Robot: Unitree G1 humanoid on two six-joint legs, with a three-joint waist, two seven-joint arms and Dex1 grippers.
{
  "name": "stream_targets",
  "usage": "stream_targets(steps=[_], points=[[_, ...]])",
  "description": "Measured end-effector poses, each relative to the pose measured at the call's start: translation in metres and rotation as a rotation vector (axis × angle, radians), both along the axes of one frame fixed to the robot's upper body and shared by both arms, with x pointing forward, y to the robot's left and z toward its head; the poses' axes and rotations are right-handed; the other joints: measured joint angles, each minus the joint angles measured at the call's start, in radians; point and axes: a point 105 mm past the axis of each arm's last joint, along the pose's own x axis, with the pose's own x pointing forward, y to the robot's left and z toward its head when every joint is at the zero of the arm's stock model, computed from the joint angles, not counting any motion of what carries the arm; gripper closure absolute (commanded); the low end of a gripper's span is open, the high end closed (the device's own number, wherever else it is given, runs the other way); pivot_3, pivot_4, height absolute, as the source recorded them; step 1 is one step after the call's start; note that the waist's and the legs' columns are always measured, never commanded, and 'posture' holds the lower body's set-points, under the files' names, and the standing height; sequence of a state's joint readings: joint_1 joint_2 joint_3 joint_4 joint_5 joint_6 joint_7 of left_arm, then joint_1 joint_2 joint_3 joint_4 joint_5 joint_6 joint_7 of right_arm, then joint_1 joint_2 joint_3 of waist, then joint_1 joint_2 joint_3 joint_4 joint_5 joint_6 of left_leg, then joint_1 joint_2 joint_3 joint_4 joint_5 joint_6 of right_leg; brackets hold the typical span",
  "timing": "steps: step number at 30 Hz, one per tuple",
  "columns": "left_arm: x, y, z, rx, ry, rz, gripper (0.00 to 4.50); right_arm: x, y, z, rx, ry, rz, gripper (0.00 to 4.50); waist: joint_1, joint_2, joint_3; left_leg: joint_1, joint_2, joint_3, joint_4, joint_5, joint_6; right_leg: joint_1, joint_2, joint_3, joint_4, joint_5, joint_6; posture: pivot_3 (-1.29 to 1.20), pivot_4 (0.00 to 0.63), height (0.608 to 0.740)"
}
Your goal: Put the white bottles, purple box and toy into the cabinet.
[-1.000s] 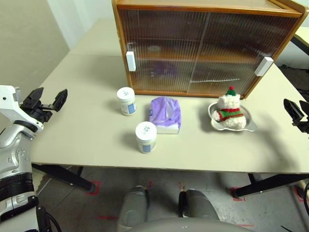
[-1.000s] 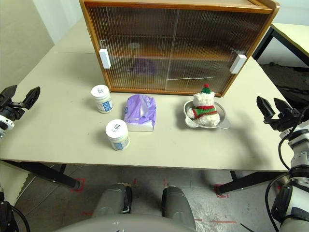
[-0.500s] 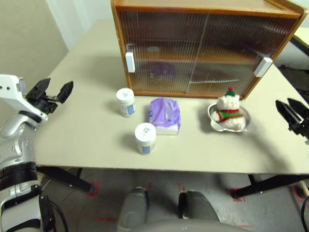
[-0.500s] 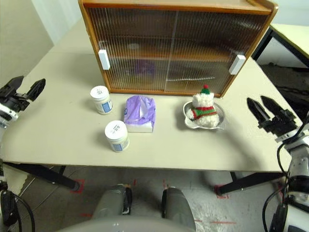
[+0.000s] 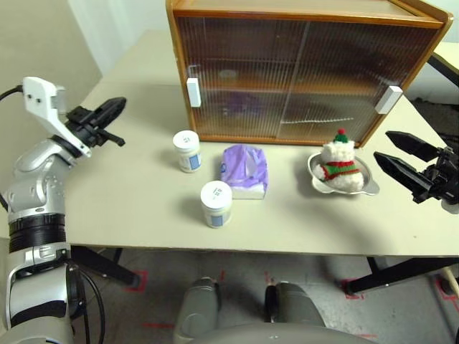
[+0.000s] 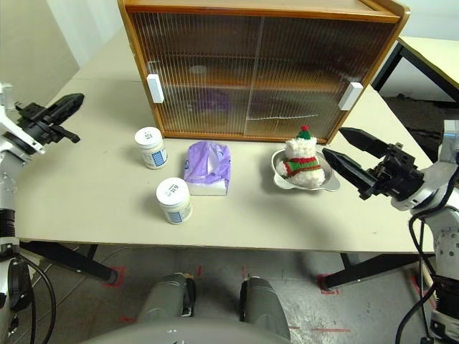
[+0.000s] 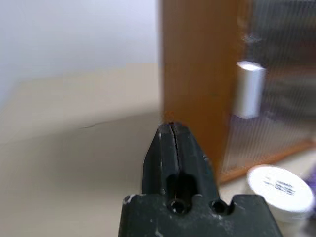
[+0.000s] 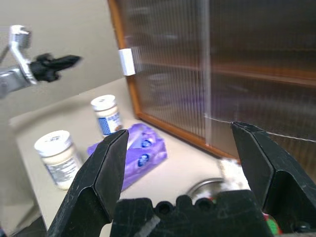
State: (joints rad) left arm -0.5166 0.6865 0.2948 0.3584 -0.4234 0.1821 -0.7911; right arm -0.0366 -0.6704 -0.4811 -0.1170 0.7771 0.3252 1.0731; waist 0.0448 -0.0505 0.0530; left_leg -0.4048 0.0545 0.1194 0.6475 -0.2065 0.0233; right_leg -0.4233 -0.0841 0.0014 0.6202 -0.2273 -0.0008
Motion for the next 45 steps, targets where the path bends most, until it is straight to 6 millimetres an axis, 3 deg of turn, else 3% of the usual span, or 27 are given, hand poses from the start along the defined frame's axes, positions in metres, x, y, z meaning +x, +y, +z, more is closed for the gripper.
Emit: stream_targets(steps=[7,17,24,32,45], points=[[0.019,-0.04,0.006,0.062,-0.01,-0.067,4.46,0.008,0.028,0.002,0.033,-0.026,0.087,0.0,0.001,-0.002,0.002,-0.001,-0.004,-0.001,0.0,0.0,0.0,0.0,0.001,0.0,0.0,0.0,0.0,0.12,0.033,0.74],[0.029,-0.052,0.006,0.061,0.004,-0.039,4.46,0.011,0.067,-0.004,0.046,-0.049,0.201,0.0,0.001,-0.002,0.003,-0.001,-0.004,-0.001,0.0,0.0,0.0,0.0,0.001,0.0,0.0,0.0,0.001,0.1,0.031,0.74],[0.036,-0.064,0.01,0.051,-0.02,-0.037,4.46,0.011,0.076,-0.003,0.069,-0.08,0.221,0.0,0.002,-0.002,0.002,-0.001,-0.005,-0.001,0.001,0.0,0.0,0.0,0.001,0.0,0.0,0.0,0.001,0.1,0.031,0.74],[0.048,-0.08,0.0,0.066,0.0,-0.052,4.46,0.014,0.089,-0.002,0.069,-0.1,0.245,0.0,0.001,-0.002,0.003,-0.001,-0.005,-0.001,0.001,0.0,0.0,0.0,0.001,0.0,0.001,0.001,0.002,0.09,0.032,0.74],[0.059,-0.079,-0.005,0.065,0.004,-0.059,4.46,0.01,0.088,-0.007,0.06,-0.091,0.232,0.0,-0.004,-0.002,0.003,-0.001,-0.005,-0.001,0.001,0.0,0.0,0.0,0.001,0.0,0.001,0.0,0.002,0.06,0.035,0.74]])
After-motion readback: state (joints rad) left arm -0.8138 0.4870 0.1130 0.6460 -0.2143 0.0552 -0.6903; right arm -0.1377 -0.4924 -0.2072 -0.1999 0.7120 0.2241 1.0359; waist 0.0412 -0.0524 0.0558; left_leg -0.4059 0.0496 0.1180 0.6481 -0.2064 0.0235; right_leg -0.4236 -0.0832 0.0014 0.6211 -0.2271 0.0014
